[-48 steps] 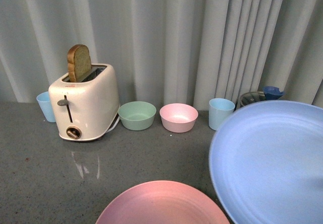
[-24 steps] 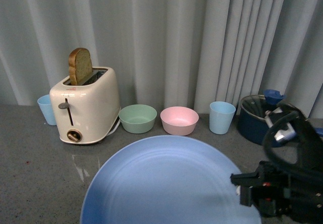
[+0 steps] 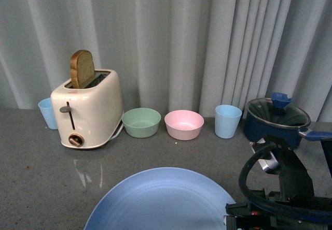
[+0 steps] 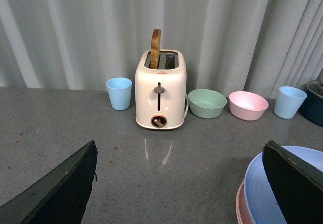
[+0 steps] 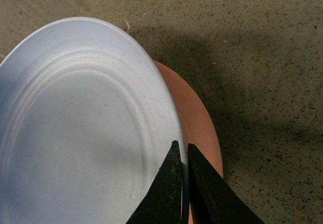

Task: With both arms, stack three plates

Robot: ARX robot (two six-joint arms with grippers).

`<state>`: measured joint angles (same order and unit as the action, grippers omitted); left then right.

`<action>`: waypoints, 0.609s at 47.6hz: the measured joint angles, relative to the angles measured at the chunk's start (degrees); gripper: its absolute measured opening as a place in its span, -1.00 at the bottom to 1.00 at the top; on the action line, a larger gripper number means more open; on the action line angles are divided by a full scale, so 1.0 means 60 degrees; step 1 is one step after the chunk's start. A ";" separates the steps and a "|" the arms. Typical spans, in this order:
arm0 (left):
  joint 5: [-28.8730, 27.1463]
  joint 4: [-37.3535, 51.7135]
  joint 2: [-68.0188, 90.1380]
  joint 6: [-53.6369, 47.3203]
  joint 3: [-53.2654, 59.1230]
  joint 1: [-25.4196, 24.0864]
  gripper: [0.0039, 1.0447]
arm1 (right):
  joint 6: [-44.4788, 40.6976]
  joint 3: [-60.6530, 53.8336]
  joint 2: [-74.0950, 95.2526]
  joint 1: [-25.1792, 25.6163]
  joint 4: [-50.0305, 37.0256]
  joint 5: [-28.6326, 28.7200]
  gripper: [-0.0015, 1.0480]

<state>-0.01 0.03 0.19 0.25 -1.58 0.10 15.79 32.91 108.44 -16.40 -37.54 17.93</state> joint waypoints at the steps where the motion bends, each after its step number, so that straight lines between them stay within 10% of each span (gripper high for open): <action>1: 0.0000 0.0000 0.0000 -0.0004 0.0000 0.0000 0.87 | 0.0000 0.0036 0.0040 -0.0011 0.0058 0.0022 -0.94; 29: 0.0000 0.0000 0.0000 0.0000 0.0000 0.0000 0.87 | 0.0226 -0.0219 -0.2707 0.0561 0.0783 -0.1752 0.88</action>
<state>-0.01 0.03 0.19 0.25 -1.58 0.10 17.15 31.59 92.20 -13.04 -32.84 7.42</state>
